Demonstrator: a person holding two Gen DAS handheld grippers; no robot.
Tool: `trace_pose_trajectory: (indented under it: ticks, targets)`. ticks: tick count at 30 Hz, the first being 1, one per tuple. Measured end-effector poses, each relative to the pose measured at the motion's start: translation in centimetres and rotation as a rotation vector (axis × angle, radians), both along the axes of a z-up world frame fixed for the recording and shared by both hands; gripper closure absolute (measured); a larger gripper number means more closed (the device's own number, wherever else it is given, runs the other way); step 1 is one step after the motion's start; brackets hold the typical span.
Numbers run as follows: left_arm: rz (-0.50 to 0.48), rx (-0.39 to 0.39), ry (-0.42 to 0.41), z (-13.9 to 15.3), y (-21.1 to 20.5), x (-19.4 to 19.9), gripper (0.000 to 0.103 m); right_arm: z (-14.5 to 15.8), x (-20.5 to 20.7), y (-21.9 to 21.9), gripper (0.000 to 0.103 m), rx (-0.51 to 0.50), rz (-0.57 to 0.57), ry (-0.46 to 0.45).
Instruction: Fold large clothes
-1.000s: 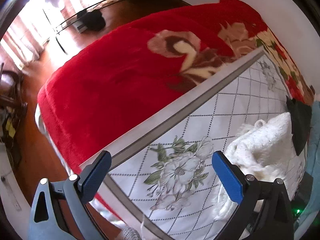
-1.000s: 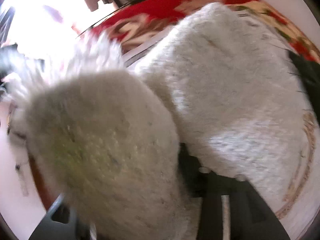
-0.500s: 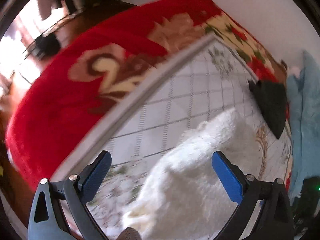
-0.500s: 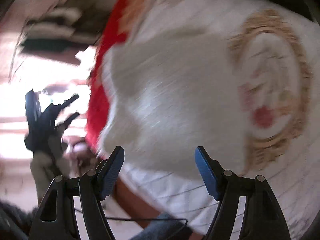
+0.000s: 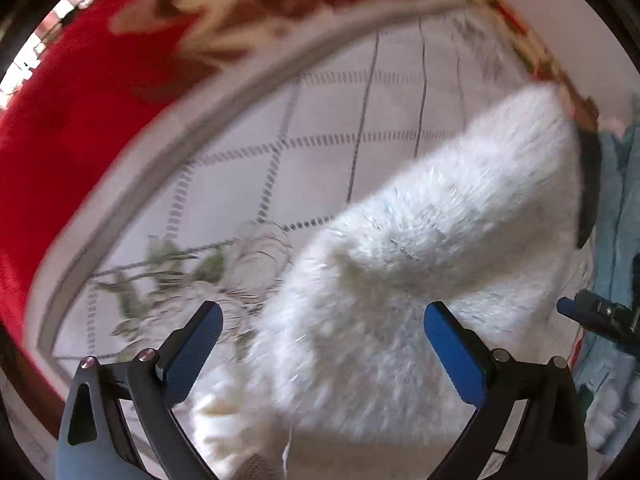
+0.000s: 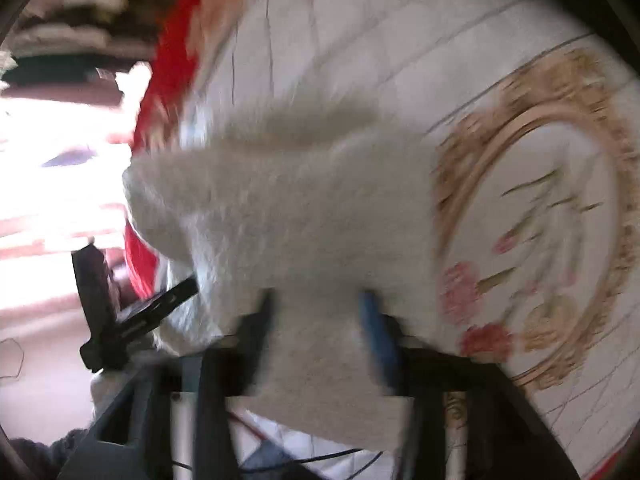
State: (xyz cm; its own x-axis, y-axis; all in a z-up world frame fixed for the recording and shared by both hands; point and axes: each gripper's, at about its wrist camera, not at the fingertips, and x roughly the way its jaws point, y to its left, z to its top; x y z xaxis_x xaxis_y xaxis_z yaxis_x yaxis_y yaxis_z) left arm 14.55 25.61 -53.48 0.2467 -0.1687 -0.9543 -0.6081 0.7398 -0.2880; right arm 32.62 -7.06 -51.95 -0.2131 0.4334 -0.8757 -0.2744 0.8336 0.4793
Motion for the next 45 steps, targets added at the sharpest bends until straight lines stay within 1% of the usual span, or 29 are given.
trace_pose_trajectory:
  ticks: [1, 2, 4, 5, 7, 9, 10, 11, 13, 15, 17, 18, 19, 20, 22, 24, 26, 28, 30, 31, 32, 33, 34, 35, 36, 38, 39, 42, 45]
  targets:
    - [0.016, 0.007, -0.017, 0.9, 0.2, -0.5, 0.000, -0.8, 0.5, -1.2, 0.021, 0.023, -0.038, -0.006]
    - [0.032, 0.012, -0.030, 1.8, 0.4, -1.1, 0.000, -2.4, 0.7, -1.8, 0.019, 0.052, -0.065, 0.024]
    - [0.061, 0.021, -0.041, 3.0, 0.5, -2.3, 0.000, -6.6, 0.5, -1.8, 0.019, 0.151, -0.056, 0.151]
    - [0.080, 0.025, -0.045, 3.6, 0.6, -3.0, 0.000, -8.9, -0.2, -1.1, 0.017, 0.245, -0.013, 0.249]
    - [0.103, 0.026, -0.044, 4.3, 0.2, -4.3, 0.000, -11.3, -1.6, 0.1, 0.012, 0.298, 0.036, 0.346]
    - [0.116, 0.041, -0.039, 4.9, -0.2, -5.5, 0.000, -11.3, -2.7, 1.0, 0.014, 0.336, 0.050, 0.296]
    - [0.119, 0.057, -0.027, 5.1, -0.5, -6.2, 0.000, -11.0, -3.1, 0.8, 0.027, 0.339, 0.007, 0.280]
    - [0.122, 0.070, -0.017, 5.3, -0.9, -6.4, 0.000, -10.6, -3.8, 0.2, 0.040, 0.348, -0.083, 0.273]
    - [0.132, 0.084, -0.005, 5.1, -1.3, -7.2, 0.000, -9.3, -5.9, -1.7, 0.049, 0.338, -0.264, 0.230]
    - [0.144, 0.095, 0.020, 4.6, -1.5, -8.1, 0.000, -8.9, -10.0, -4.3, 0.050, 0.315, -0.475, 0.243]
    - [0.155, 0.104, 0.044, 4.2, -1.7, -9.5, 0.000, -9.4, -14.9, -6.2, 0.045, 0.291, -0.624, 0.318]
    - [0.155, 0.108, 0.065, 3.8, -1.8, -9.9, 0.000, -9.6, -16.6, -6.3, 0.043, 0.280, -0.625, 0.359]
    - [0.151, 0.105, 0.087, 3.2, -2.1, -10.5, 0.000, -9.7, -18.5, -6.2, 0.038, 0.250, -0.599, 0.422]
    - [0.150, 0.102, 0.112, 2.6, -2.4, -10.9, 0.000, -9.4, -19.8, -6.1, 0.037, 0.217, -0.559, 0.472]
    - [0.147, 0.065, 0.125, 1.6, -3.2, -11.2, 0.000, -7.8, -20.7, -6.3, 0.037, 0.157, -0.477, 0.490]
    - [0.142, 0.030, 0.114, 1.2, -4.0, -10.9, 0.000, -4.7, -20.0, -7.3, 0.037, 0.100, -0.406, 0.399]
    - [0.140, -0.003, 0.075, 1.3, -4.7, -10.1, 0.000, -1.1, -17.8, -8.1, 0.037, 0.064, -0.366, 0.261]
    - [0.133, -0.003, 0.037, 1.5, -5.4, -8.8, 0.000, 1.3, -14.9, -7.9, 0.037, 0.079, -0.326, 0.174]
    - [0.118, 0.028, 0.020, 1.5, -6.0, -7.3, 0.000, 2.6, -11.5, -6.1, 0.046, 0.103, -0.240, 0.111]
    - [0.109, 0.049, 0.019, 1.2, -6.3, -6.6, 0.000, 2.5, -9.9, -4.8, 0.069, 0.101, -0.184, 0.082]
    - [0.099, 0.073, 0.033, 0.8, -6.5, -6.0, 0.000, 2.0, -8.3, -3.2, 0.085, 0.095, -0.117, 0.056]
    - [0.096, 0.083, 0.042, 0.4, -6.3, -5.7, 0.000, 2.1, -6.4, -1.5, 0.088, 0.086, -0.080, 0.041]
    - [0.094, 0.088, 0.048, 0.0, -6.4, -5.6, 0.000, 1.1, -5.5, 0.2, 0.091, 0.065, -0.037, 0.042]
    - [0.093, 0.095, 0.063, -0.5, -6.4, -5.6, 0.000, -0.4, -4.7, 1.9, 0.095, 0.011, 0.004, 0.046]
    - [0.094, 0.102, 0.075, -1.0, -6.5, -5.7, 0.000, -1.4, -3.9, 2.9, 0.098, -0.027, 0.013, 0.051]
    - [0.096, 0.098, 0.076, -1.5, -6.4, -6.1, 0.000, -3.7, -3.3, 4.8, 0.103, -0.069, 0.057, 0.060]
    - [0.097, 0.096, 0.080, -1.8, -6.3, -6.2, 0.000, -4.2, -3.1, 6.0, 0.103, -0.084, 0.084, 0.053]
    - [0.107, 0.068, 0.079, -1.4, -6.0, -6.7, 0.000, -2.8, -2.7, 7.6, 0.103, -0.086, 0.082, 0.068]
    - [0.100, 0.069, 0.076, -0.3, -6.2, -7.2, 0.000, 0.6, -3.4, 3.8, 0.093, 0.004, -0.034, 0.061]
